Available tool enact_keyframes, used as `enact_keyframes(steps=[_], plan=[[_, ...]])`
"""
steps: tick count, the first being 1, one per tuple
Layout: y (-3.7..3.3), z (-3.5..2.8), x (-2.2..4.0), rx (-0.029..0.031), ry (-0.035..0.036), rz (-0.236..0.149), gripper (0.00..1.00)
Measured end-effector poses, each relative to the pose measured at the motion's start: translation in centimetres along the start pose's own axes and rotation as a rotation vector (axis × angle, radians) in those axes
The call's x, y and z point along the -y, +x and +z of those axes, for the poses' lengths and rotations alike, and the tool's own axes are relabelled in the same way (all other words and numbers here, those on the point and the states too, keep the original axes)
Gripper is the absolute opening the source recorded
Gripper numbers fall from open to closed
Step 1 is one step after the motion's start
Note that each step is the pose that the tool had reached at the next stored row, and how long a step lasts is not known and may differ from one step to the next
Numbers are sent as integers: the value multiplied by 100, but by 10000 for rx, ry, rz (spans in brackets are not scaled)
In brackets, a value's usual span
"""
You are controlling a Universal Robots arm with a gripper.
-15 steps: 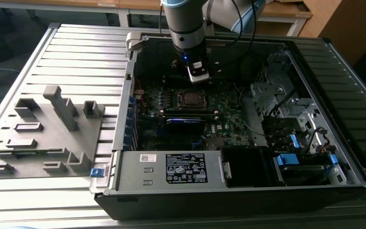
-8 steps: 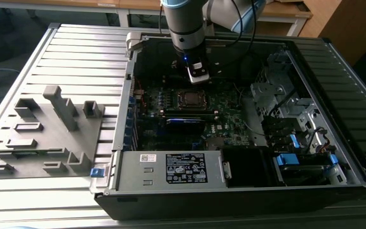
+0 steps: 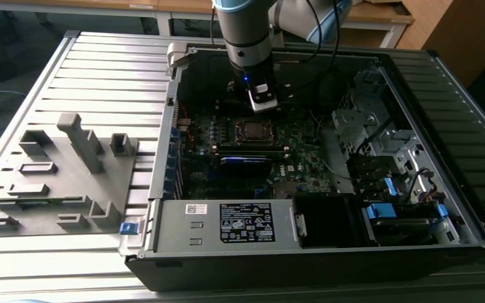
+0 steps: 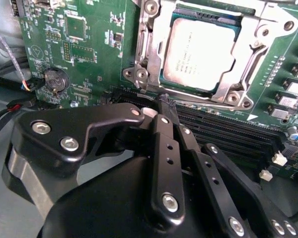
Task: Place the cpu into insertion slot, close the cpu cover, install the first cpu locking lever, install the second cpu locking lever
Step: 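Install the first cpu locking lever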
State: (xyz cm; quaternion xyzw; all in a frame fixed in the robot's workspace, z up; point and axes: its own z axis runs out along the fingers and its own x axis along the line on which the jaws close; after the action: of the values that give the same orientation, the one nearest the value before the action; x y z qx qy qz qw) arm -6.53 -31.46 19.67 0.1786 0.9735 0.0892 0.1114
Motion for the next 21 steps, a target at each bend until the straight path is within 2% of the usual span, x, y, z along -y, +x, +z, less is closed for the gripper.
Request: enact_keyframes(steps=[21], plan=[[-5, -19, -1, 4, 8, -3, 11]])
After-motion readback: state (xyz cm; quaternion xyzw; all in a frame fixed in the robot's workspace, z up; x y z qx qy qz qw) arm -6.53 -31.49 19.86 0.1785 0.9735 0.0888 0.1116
